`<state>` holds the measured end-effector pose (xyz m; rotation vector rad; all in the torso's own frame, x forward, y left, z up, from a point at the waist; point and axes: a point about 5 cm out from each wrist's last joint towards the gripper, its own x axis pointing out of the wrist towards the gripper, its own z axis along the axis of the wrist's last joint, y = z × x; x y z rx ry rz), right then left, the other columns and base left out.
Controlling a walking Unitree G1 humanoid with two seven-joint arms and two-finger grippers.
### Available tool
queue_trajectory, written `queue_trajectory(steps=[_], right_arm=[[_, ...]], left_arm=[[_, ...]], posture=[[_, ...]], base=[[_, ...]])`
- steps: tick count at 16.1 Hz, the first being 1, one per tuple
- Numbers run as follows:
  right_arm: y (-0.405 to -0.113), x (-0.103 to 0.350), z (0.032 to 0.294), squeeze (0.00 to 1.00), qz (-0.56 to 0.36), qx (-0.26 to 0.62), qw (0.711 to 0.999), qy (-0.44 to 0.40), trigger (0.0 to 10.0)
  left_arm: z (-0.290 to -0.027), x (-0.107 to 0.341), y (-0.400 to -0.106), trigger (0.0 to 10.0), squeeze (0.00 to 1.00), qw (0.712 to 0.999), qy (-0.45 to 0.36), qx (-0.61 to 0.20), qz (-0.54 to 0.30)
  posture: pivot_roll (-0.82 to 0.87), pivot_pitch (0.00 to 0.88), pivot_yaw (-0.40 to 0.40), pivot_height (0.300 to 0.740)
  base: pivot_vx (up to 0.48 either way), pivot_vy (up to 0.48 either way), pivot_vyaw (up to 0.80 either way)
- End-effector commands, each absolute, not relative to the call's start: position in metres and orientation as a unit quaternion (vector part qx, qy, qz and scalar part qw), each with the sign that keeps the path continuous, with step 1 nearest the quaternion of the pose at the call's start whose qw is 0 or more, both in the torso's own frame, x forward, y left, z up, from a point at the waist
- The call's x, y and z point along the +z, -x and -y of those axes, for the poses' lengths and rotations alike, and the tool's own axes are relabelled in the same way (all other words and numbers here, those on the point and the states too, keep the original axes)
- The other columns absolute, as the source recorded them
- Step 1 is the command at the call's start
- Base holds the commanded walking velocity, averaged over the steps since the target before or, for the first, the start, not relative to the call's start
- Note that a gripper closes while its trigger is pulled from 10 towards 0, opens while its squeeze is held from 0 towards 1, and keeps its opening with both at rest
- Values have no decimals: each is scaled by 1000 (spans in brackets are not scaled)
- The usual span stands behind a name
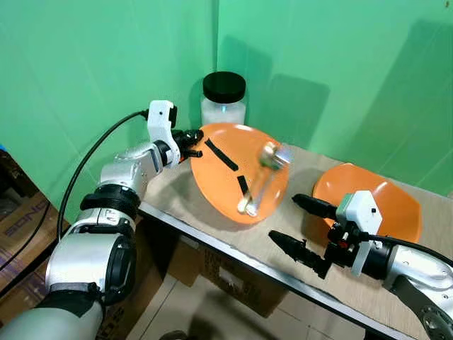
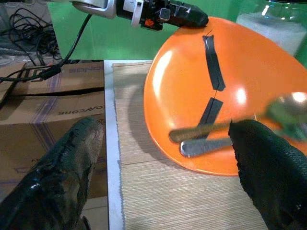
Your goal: Setting the table
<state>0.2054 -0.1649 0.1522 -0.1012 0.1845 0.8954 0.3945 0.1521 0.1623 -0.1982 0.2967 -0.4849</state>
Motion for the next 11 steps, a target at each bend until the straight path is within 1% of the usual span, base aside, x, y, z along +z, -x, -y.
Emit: queue_trajectory(steps=[1,4,8,10,11], right_arm=[[-208,151,168,0,-89,425,899,53,10000],[-209,152,169,0,-88,423,900,55,10000],[-211,153,169,0,-85,421,901,56,10000],[-215,157,169,0,-71,413,907,49,10000],[-218,160,169,0,-60,406,911,38,10000]], left_arm=[[-151,187,-402,0,0,963,66,-239,-105],[-150,205,-406,0,0,967,45,-239,-74],[-147,233,-410,0,0,967,43,-251,-30],[-142,255,-410,0,0,963,32,-269,9],[-138,267,-409,0,0,958,46,-281,32]], posture=[[-34,0,-13,740],[-33,0,-13,740],[-30,0,-14,740],[-24,0,-16,740],[-21,0,-17,740]], base=[[0,0,0],[0,0,0],[0,0,0],[0,0,0],[0,0,0]])
